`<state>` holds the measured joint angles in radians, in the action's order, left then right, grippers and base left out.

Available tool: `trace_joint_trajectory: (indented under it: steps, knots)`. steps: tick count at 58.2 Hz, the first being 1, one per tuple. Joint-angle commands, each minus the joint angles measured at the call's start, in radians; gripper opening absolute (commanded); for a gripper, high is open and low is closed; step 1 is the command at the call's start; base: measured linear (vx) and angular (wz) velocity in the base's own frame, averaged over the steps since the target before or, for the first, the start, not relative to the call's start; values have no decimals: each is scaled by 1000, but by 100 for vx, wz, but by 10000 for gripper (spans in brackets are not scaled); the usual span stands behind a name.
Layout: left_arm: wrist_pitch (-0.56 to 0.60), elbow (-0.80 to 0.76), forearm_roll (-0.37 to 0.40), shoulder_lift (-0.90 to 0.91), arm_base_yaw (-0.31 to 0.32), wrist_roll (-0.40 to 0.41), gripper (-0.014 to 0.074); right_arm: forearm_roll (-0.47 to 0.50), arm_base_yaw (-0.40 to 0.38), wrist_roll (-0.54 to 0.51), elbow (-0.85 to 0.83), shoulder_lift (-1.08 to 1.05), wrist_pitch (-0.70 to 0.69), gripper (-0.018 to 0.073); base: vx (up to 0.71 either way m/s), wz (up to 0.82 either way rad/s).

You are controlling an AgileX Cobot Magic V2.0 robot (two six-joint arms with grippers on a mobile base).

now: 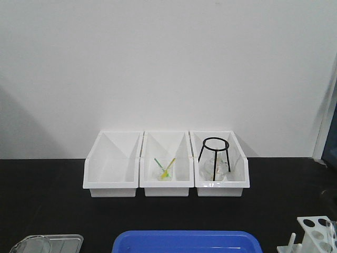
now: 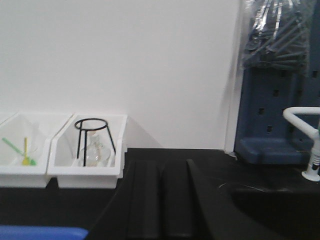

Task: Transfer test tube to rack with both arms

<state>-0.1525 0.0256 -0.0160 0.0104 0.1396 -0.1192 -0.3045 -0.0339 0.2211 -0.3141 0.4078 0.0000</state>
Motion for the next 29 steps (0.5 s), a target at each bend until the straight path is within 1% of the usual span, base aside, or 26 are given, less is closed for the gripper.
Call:
trace_joint_trajectory:
  steps: [1, 7, 13, 17, 21, 24, 29]
  knots:
    - [84, 4, 2, 16, -4, 9, -6, 30, 53, -110, 67, -95, -69, -11, 0, 0]
    - [84, 4, 2, 16, -4, 9, -6, 87, 73, -144, 177, -229, -60, -11, 0, 0]
    - [84, 4, 2, 16, -4, 9, -6, 140, 54, -151, 264, -359, -20, -11, 0, 0]
    - [84, 4, 2, 16, -4, 9, -6, 162, 38, -136, 315, -427, -13, -11, 0, 0]
    - [83, 4, 2, 15, -4, 9, -6, 169, 25, -124, 352, -434, -39, -11, 0, 0]
    - [83, 4, 2, 17, -4, 9, -6, 169, 25, -123, 347, -433, 9, -11, 0, 0]
    - [83, 4, 2, 17, -4, 9, -6, 169, 25, -126, 347, -433, 27, -11, 0, 0]
